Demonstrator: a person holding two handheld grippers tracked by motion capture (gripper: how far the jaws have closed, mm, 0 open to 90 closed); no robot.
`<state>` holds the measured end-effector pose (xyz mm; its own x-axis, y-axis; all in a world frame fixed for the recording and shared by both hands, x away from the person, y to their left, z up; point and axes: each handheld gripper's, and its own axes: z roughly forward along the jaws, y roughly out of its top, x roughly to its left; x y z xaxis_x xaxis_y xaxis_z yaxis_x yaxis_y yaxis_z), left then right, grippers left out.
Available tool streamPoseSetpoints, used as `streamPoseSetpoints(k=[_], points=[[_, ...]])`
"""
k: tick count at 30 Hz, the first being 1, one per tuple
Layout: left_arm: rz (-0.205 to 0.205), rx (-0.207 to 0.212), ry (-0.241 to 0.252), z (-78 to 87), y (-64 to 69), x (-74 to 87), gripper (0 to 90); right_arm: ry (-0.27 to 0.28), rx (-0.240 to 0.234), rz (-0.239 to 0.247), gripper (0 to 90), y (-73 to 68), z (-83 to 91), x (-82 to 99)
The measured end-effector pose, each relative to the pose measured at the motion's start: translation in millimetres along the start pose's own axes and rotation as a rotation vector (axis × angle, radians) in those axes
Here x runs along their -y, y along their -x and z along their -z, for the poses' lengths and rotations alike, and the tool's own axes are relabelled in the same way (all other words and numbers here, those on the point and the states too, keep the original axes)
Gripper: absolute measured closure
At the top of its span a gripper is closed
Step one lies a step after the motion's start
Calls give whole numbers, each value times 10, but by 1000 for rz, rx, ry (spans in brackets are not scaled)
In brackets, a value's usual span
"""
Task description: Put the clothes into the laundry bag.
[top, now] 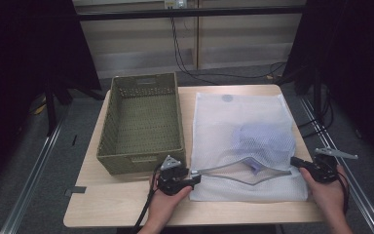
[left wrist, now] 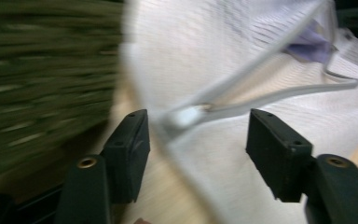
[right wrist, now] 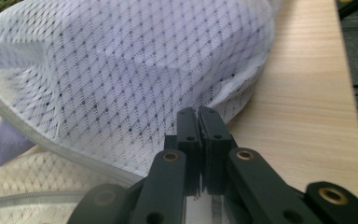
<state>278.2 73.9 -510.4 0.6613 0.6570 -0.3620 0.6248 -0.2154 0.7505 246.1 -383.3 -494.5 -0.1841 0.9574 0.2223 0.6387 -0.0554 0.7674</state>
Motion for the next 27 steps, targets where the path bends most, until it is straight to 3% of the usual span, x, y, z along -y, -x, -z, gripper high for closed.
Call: streamPoseSetpoints(k=[2, 5, 6, 9, 10, 14, 17, 19, 21, 22, 24, 25, 27], points=[[-21, -16, -22, -40, 44, -12, 367, 1, -12, 21, 884, -33, -12, 1], [-69, -64, -35, -66, 111, -17, 478, -1, -12, 33, 884, -57, -26, 5], [-98, -68, -52, -64, 115, -17, 582, 0, -12, 36, 884, -59, -29, 6], [-95, -39, -74, -55, 104, -9, 865, 3, -3, 36, 891, -49, -19, 1], [-93, -37, -74, -47, 91, -11, 882, 2, 18, 33, 894, -35, -5, -5], [-72, -63, -70, 9, 31, -7, 894, 11, 72, -12, 900, 63, 41, -4], [-63, -91, -73, 52, 3, 4, 900, -3, 78, -26, 900, 102, 34, 12], [-33, -59, -68, 79, -48, 24, 899, -11, 106, -1, 900, 94, 14, 13], [-22, -32, -60, 87, -61, 34, 879, 3, 86, -28, 881, 101, 25, 9], [-30, -43, -43, 105, -53, 36, 848, 21, 88, -29, 840, 86, 52, -2], [-29, -24, -9, 131, -21, 32, 738, 90, 111, -2, 675, 7, 150, -52], [-49, -39, -13, 149, 0, 28, 709, 148, 105, 21, 658, -62, 227, -93], [-69, -59, -3, 185, 57, 23, 656, 196, 74, 61, 633, -193, 308, -155]])
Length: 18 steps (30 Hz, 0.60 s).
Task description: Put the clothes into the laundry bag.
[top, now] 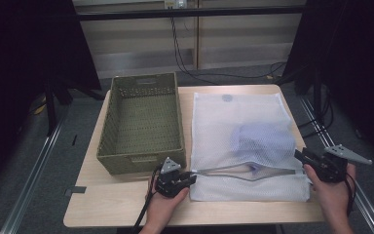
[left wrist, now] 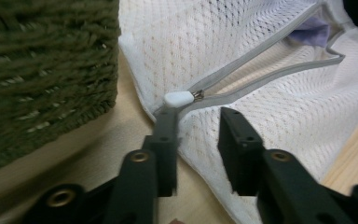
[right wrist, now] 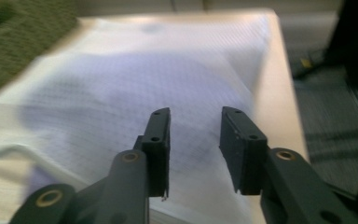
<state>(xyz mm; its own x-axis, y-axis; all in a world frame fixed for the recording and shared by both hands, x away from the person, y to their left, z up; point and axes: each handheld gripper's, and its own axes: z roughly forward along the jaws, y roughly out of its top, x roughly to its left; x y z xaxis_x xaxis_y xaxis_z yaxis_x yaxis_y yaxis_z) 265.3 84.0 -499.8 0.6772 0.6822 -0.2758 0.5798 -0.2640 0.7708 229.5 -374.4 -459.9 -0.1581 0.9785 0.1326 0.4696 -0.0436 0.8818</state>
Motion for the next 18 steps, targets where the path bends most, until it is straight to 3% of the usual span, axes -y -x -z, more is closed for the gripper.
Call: streamPoseSetpoints(k=[1, 3, 4, 5, 8, 10, 14, 16, 18], points=[[-14, 1, 6, 28, 31, -8, 640, 23, -30, 22, 621, -81, 19, -34], [-36, 12, 25, 82, 123, -28, 622, 37, -147, 57, 607, -242, -10, -61], [-50, 30, 28, 86, 178, -32, 623, 17, -227, 83, 592, -352, -67, -51], [-62, 47, 22, 74, 221, -30, 623, -7, -272, 107, 588, -476, -132, -22], [-90, 73, -2, -10, 317, -2, 630, -67, -328, 186, 565, -704, -277, 52], [-127, 85, -28, -91, 369, 27, 669, -100, -338, 256, 575, -861, -385, 95], [-186, 80, -86, -206, 442, 83, 762, -142, -280, 351, 614, -1042, -568, 145], [-210, 64, -100, -219, 466, 83, 817, -158, -244, 373, 763, -1068, -613, 157], [-216, 62, -103, -222, 453, 78, 856, -161, -248, 367, 875, -1055, -616, 146]])
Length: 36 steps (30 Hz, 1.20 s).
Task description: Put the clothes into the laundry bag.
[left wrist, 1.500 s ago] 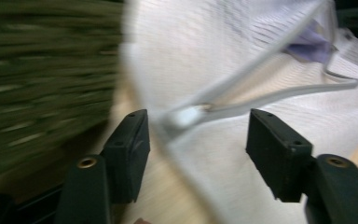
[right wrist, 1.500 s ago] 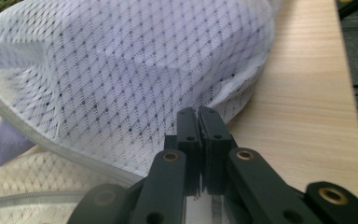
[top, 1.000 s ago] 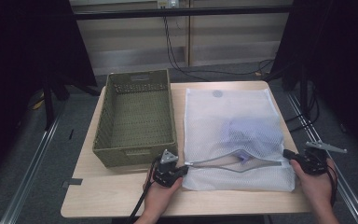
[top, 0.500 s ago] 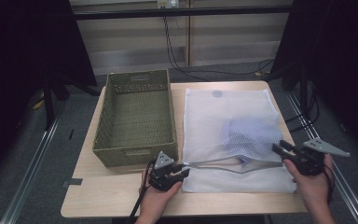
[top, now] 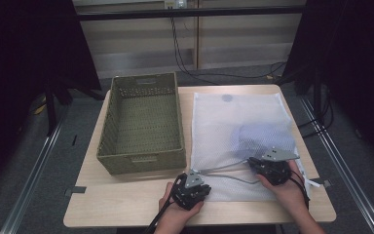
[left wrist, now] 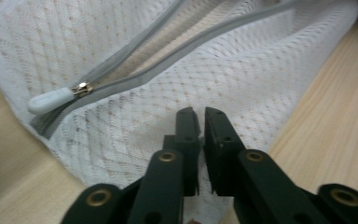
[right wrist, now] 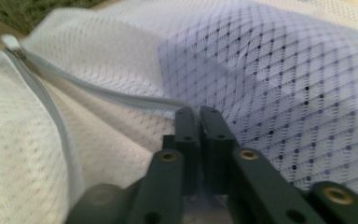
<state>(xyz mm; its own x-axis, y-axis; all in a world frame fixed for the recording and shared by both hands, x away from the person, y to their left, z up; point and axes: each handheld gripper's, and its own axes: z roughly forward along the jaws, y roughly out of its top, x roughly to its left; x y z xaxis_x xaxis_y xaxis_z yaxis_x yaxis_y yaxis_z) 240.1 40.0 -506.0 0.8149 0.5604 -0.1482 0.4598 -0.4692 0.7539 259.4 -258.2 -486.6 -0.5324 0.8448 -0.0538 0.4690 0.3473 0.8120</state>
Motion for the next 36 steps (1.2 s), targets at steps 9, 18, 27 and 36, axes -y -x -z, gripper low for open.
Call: streamPoseSetpoints(k=[9, 18, 27, 36], points=[[44, 26, 3, -6, -54, 1, 900, -18, -185, -9, 889, 20, 293, 28], [41, 42, 1, -6, -73, -1, 900, -142, -36, -139, 890, 302, -106, 94], [49, 42, -1, -2, -82, 2, 900, -108, 9, -137, 887, 288, -368, -150], [82, 62, -1, -4, -118, 2, 900, -52, -153, -128, 604, 313, 238, 142]])
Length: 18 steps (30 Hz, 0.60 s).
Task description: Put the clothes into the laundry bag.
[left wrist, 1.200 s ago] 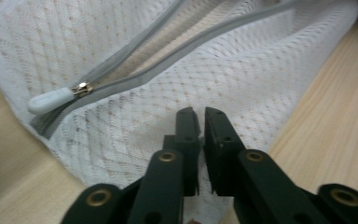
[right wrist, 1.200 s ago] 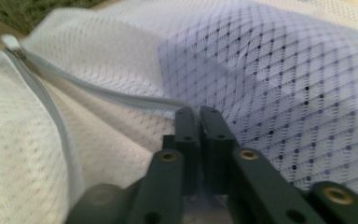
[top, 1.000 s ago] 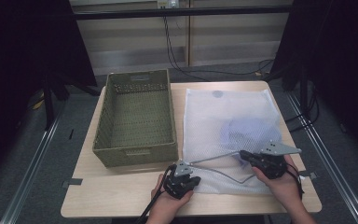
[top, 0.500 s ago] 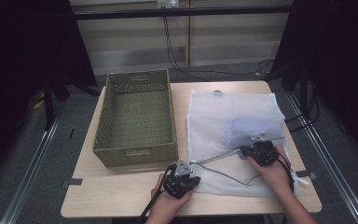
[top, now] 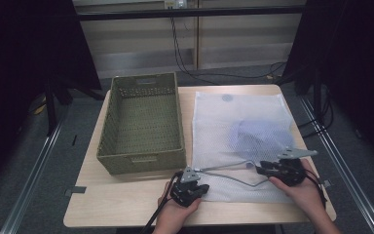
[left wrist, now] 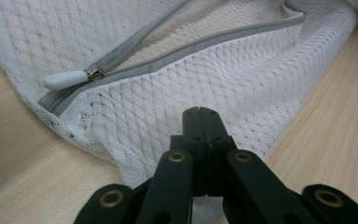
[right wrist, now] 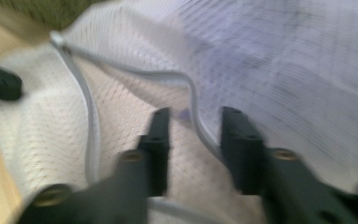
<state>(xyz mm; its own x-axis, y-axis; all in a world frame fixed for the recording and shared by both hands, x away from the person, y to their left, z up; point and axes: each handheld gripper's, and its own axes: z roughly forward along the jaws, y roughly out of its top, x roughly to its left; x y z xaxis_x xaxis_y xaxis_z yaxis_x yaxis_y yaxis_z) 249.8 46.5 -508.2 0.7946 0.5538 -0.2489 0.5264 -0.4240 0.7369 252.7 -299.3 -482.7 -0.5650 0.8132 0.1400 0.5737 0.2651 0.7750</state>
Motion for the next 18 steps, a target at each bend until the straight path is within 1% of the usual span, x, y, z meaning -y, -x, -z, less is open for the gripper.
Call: streamPoseSetpoints(k=[1, 2, 3, 4, 5, 6, 7, 8, 9, 10, 11, 12, 13, 14, 15, 16, 17, 18], points=[[25, 20, 5, 2, -24, 2, 896, 45, -11, -49, 559, 64, 65, 51], [47, 46, 14, 10, -60, 4, 837, 82, -2, -93, 529, 134, 133, 83], [65, 37, 34, 33, -80, 11, 772, 107, 31, -110, 513, 208, 202, 104], [70, 25, 67, 75, -96, 16, 718, 129, 83, -118, 503, 278, 274, 124], [61, 9, 105, 129, -110, 12, 698, 146, 141, -135, 493, 345, 344, 154], [46, -25, 118, 161, -117, 3, 665, 156, 216, -169, 465, 439, 408, 201], [43, -64, 144, 200, -132, -8, 625, 152, 252, -200, 440, 495, 436, 232], [62, -87, 170, 232, -162, -18, 569, 147, 282, -231, 422, 571, 466, 279], [100, -99, 187, 247, -210, -26, 512, 134, 305, -259, 419, 636, 483, 325], [112, -107, 180, 246, -239, -27, 461, 126, 326, -286, 414, 705, 503, 377], [128, -112, 169, 229, -268, -22, 431, 125, 335, -310, 414, 742, 512, 403], [140, -108, 154, 201, -288, -11, 416, 122, 333, -343, 412, 784, 515, 428], [144, -103, 131, 170, -301, 2, 414, 113, 319, -371, 412, 809, 505, 442], [145, -99, 104, 142, -306, 13, 419, 99, 307, -374, 416, 820, 482, 449], [142, -97, 84, 122, -299, 13, 439, 78, 312, -358, 433, 818, 452, 451], [126, -103, 77, 116, -285, 6, 468, 63, 314, -343, 465, 802, 420, 450], [113, -109, 72, 104, -268, 0, 507, 43, 304, -329, 511, 787, 393, 446], [99, -103, 59, 102, -265, -5, 553, 25, 297, -320, 603, 772, 365, 440]])
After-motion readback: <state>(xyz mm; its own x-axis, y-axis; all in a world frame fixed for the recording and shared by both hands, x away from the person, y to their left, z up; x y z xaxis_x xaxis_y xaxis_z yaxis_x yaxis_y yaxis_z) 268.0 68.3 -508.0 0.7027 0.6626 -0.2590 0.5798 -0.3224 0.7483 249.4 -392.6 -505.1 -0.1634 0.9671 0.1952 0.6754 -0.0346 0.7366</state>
